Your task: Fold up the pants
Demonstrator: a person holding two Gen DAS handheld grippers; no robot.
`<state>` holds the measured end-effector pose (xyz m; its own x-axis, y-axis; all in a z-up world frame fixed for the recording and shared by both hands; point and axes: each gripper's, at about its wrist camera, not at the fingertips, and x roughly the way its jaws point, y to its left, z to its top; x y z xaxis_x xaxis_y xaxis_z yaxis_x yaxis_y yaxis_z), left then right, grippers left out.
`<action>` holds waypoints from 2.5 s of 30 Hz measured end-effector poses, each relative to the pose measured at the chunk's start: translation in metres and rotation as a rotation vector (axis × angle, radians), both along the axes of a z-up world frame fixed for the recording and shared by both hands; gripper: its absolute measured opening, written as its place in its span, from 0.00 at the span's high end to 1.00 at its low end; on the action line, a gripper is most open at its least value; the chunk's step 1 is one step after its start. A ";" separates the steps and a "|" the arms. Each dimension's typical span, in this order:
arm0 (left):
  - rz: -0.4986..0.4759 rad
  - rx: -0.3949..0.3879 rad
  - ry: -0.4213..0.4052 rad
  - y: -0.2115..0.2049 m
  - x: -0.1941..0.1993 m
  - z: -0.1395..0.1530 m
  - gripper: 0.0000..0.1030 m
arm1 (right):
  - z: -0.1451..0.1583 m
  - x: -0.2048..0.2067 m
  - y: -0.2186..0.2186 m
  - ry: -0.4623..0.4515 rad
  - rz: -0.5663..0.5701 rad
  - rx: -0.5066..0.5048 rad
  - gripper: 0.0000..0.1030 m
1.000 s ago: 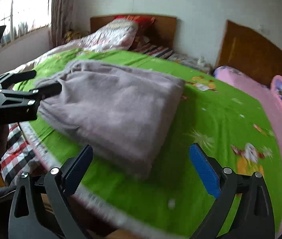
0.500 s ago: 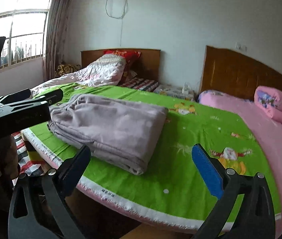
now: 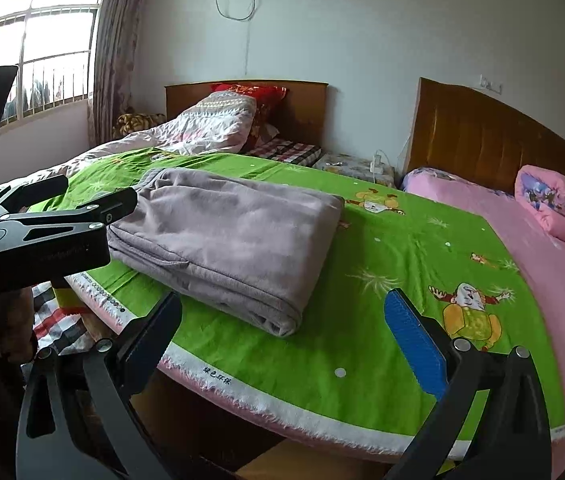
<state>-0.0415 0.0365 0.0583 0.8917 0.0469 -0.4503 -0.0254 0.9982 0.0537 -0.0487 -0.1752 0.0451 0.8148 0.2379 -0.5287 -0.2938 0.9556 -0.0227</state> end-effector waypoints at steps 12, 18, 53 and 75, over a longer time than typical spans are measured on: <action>0.001 -0.001 0.010 0.001 0.002 -0.002 0.02 | -0.003 0.001 0.000 0.005 0.001 -0.005 0.05; 0.002 -0.002 0.014 0.001 0.002 -0.003 0.02 | -0.003 0.001 0.000 0.007 0.002 -0.008 0.05; 0.001 -0.001 0.042 0.006 0.003 -0.009 0.02 | -0.006 0.000 -0.002 0.011 0.007 -0.009 0.05; 0.003 -0.015 0.058 0.010 0.007 -0.012 0.02 | -0.009 0.000 -0.002 0.017 0.012 -0.010 0.05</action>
